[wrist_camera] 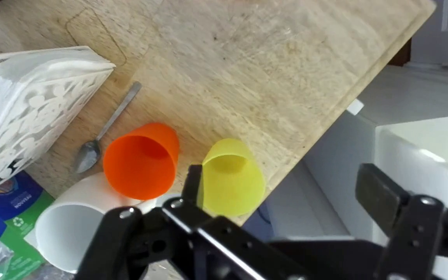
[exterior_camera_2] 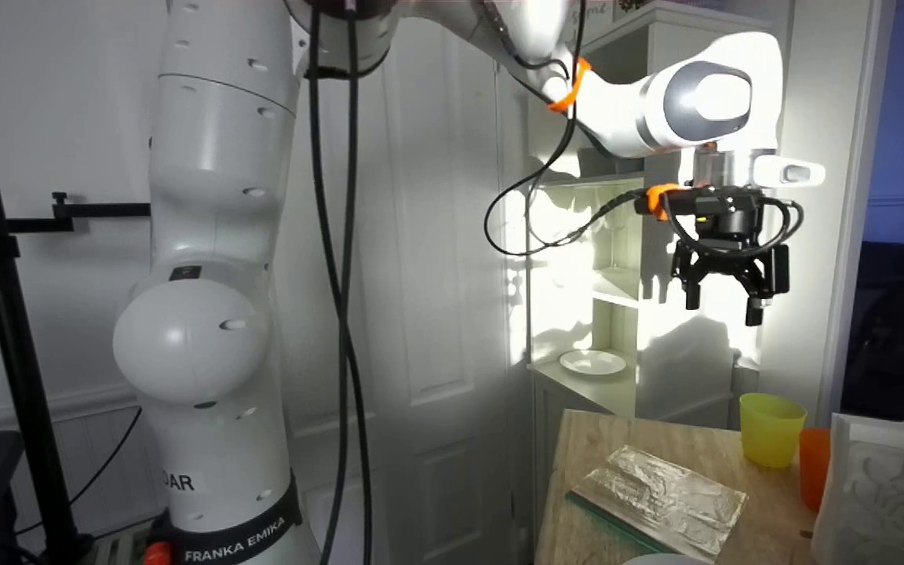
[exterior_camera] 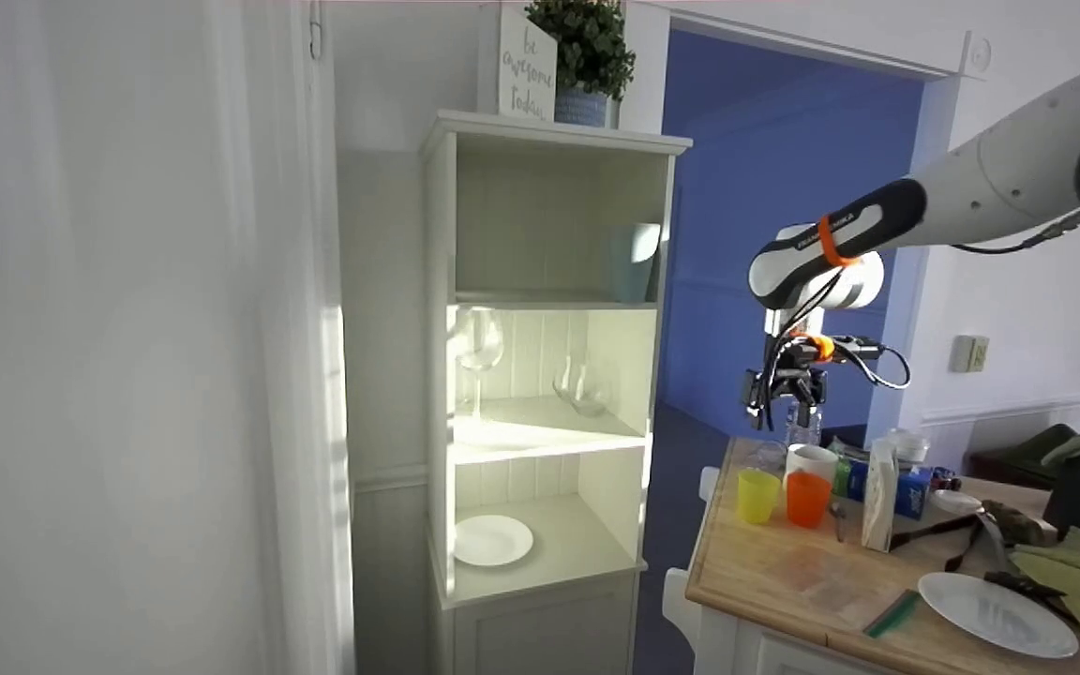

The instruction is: Put the white cup on the white plate

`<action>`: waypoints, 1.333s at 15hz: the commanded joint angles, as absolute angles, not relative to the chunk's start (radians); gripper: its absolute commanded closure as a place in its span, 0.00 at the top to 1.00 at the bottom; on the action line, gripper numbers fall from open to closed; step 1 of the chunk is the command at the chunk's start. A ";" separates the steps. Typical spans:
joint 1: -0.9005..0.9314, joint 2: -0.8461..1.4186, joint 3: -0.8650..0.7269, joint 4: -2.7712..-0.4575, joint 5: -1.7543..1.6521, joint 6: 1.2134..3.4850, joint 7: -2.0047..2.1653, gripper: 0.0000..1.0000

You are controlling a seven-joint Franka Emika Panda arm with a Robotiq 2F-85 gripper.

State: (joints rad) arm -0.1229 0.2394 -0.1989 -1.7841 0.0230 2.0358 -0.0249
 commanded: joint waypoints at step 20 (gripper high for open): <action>-0.304 0.721 -0.192 -1.272 0.144 2.063 0.164 1.00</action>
State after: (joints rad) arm -0.2940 0.6700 -0.1911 -1.3324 0.1487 2.0474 0.1294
